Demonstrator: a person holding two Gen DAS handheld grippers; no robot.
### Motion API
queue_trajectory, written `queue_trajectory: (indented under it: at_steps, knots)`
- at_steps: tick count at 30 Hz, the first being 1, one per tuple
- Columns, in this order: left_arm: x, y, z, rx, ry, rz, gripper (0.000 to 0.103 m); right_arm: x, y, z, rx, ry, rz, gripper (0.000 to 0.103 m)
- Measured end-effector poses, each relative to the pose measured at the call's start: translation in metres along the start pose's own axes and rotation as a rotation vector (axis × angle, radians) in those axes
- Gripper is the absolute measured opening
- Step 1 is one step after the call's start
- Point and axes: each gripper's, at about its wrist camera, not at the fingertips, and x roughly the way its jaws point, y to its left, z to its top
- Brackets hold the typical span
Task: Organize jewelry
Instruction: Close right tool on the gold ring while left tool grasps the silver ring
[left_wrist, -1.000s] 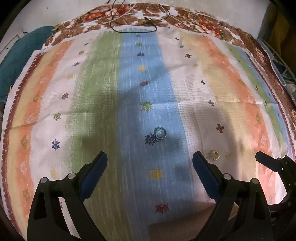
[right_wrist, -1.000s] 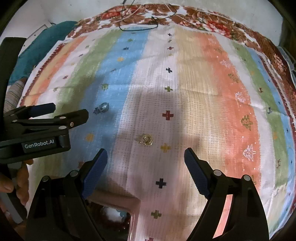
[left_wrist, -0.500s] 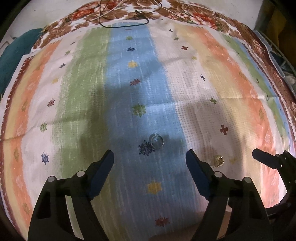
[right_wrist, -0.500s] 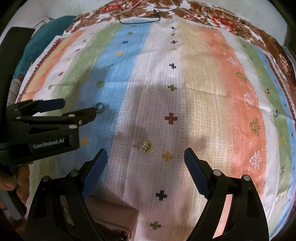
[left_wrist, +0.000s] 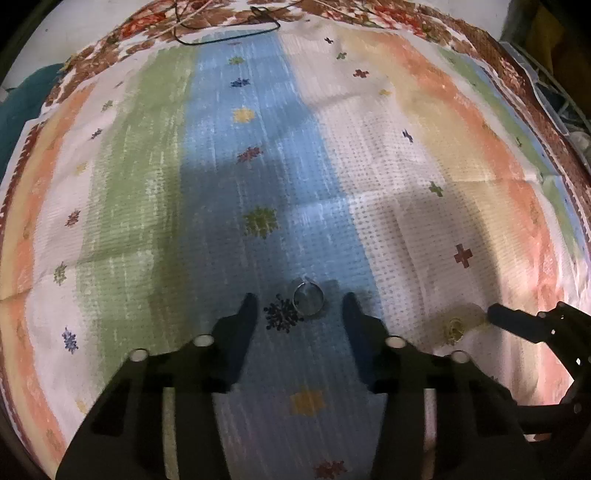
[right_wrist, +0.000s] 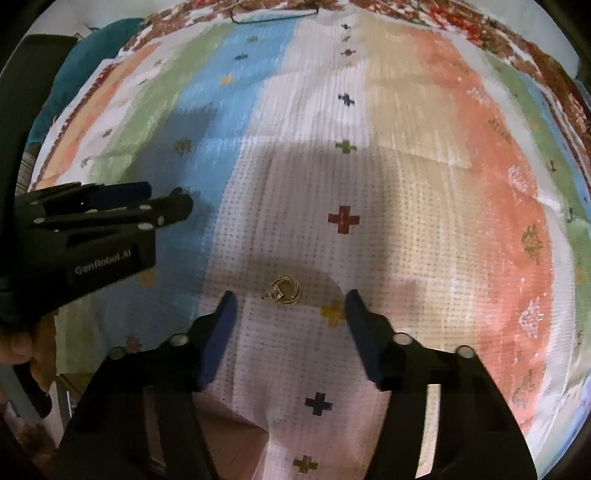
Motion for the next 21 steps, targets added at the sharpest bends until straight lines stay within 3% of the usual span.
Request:
queue_trajectory:
  at_steps: [6, 8, 10, 15, 21]
  knots:
    - [0.007, -0.002, 0.001, 0.032, -0.005, 0.0, 0.03, 0.003, 0.001, 0.001, -0.012, -0.001, -0.006, 0.039]
    - [0.007, -0.003, 0.001, 0.048, -0.015, 0.011, 0.019, 0.004, 0.004, 0.001, -0.023, 0.003, -0.012, 0.033]
    - [0.006, -0.003, 0.001, 0.047, -0.033, 0.043, 0.018, 0.005, 0.004, 0.002, -0.027, 0.007, -0.004, 0.022]
    - [0.002, -0.003, 0.0, 0.052, -0.027, 0.041, 0.018, 0.007, 0.005, 0.003, -0.031, 0.01, 0.005, 0.011]
    - [-0.009, 0.0, -0.003, 0.039, -0.041, 0.05, 0.018, 0.003, 0.001, 0.002, -0.013, 0.005, 0.031, 0.009]
